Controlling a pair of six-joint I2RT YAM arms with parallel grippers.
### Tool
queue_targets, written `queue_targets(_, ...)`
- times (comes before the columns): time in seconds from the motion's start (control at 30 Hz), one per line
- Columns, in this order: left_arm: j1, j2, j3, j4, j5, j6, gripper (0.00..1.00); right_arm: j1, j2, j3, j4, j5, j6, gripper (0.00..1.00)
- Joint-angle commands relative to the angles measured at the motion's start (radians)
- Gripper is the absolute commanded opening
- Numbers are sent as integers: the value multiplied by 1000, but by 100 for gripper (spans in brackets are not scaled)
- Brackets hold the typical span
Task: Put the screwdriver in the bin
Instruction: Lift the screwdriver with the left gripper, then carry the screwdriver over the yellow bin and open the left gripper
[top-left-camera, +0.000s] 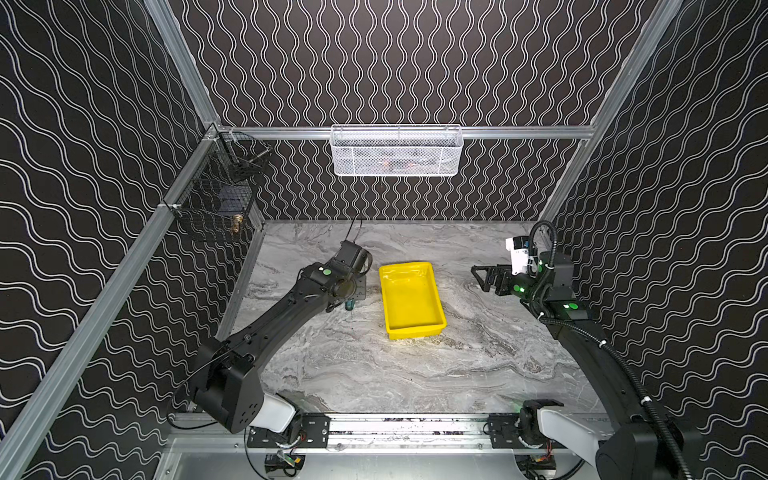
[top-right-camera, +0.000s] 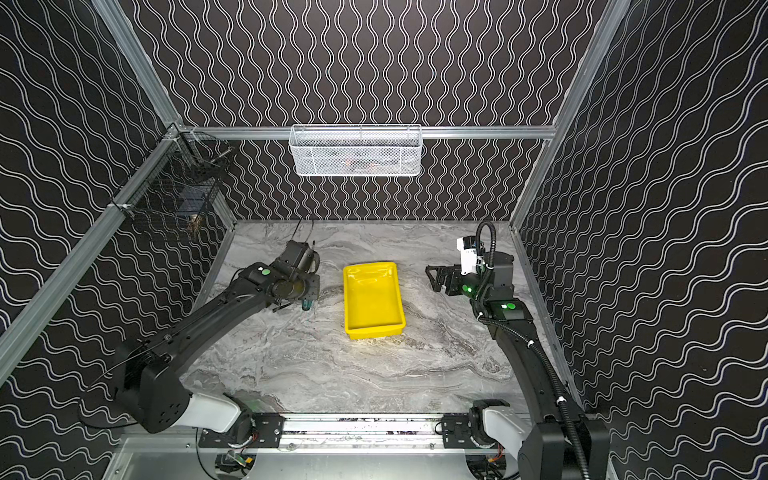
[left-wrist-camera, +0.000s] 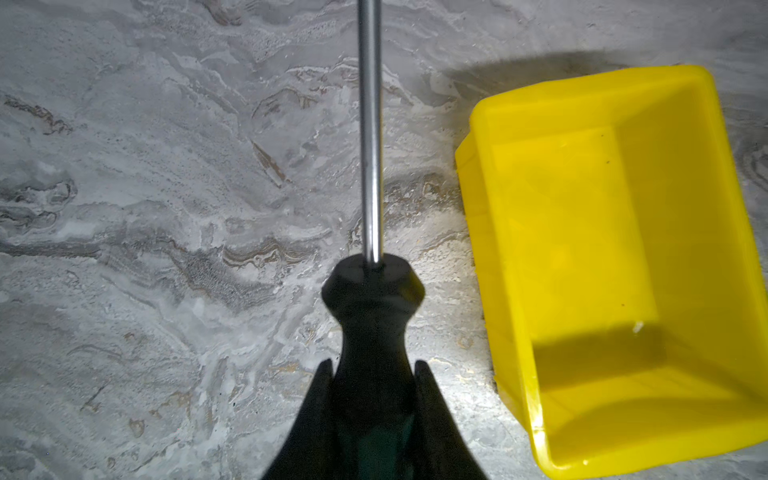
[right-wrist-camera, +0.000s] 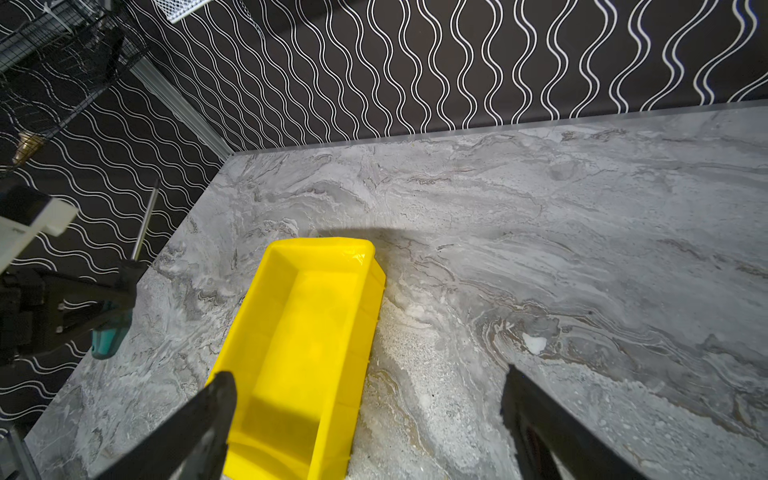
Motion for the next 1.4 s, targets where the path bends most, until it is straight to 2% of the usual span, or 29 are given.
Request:
queue_targets(0.0,-21,12,36,15,34,10,0,1,-7,18,-44,0,-11,99)
queue_targets(0.37,-136,118,135,48,40,-13,0,1,-9,37,-64,-25,4,99)
queue_targets(0.6,-220,253,252,59,43,-10,0,1,0,35,-64,-53,20,99)
queue_targets(0.73,-240,334,303,106,106,-18,0,1,4,47,-92,-54,11,99)
queue_targets(0.87,-252,418,342,104,104,-16,0,1,-3,50,-110,-50,4,99)
queue_targets(1.03,-252,490,327,109,84,-19,0,1,-7,59,-130,-44,-11,100)
queue_targets(1.13,-252,519,318,120,109,-20,0,1,-2,64,-138,-41,-17,99)
queue_targets(1.3,-252,536,275,148,125,-21,9,0,2,58,-126,-42,-17,99)
queue_targets(1.37,-252,542,268,156,118,-18,16,0,6,56,-120,-45,-15,99)
